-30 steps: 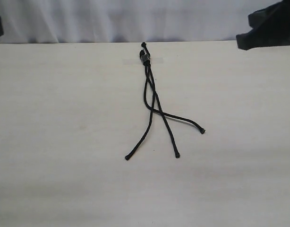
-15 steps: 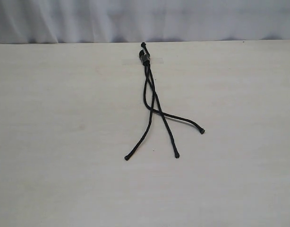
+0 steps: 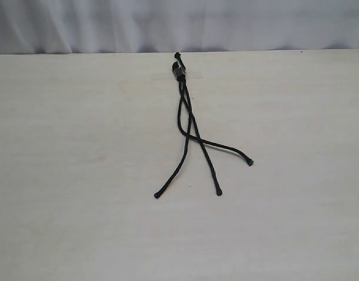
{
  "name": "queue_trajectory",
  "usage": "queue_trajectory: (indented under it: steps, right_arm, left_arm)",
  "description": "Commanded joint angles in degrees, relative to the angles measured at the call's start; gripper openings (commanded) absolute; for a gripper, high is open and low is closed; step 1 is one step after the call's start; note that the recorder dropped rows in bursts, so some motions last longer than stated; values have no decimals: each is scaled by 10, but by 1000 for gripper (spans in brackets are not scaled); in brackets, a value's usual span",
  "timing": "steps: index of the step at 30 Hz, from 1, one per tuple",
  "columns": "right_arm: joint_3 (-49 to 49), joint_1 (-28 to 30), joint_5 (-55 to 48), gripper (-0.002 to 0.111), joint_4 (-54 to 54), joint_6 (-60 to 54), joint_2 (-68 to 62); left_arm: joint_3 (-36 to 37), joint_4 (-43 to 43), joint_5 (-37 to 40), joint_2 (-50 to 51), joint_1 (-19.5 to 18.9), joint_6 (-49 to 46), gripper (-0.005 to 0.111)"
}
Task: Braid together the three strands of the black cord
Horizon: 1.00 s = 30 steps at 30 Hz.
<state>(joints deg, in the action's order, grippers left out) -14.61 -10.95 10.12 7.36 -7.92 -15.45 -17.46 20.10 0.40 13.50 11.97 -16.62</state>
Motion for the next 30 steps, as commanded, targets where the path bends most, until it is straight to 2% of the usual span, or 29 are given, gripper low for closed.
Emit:
queue_trajectory:
  steps: [1, 3, 6, 12, 17, 23, 25, 30]
  right_arm:
    - [1, 1, -1, 5, 0, 2, 3]
    - [1, 1, -1, 5, 0, 2, 3]
    - [1, 1, -1, 5, 0, 2, 3]
    - [1, 1, -1, 5, 0, 2, 3]
    - [1, 1, 0, 5, 0, 2, 3]
    - [1, 1, 0, 5, 0, 2, 3]
    - [1, 1, 0, 5, 0, 2, 3]
    - [1, 1, 0, 5, 0, 2, 3]
  left_arm:
    - [3, -1, 0, -3, -2, 4, 0]
    - [7, -3, -4, -9, -5, -1, 0]
    - [33, -31, -9, -37, -31, -3, 0]
    - [114, -30, -10, -131, -123, 0, 0]
    - [148, -39, 4, -135, -185, 0, 0]
    - [175, -70, -1, -135, -192, 9, 0]
    - [175, -109, 39, -135, -192, 40, 0]
    - [175, -184, 62, -135, -192, 136, 0]
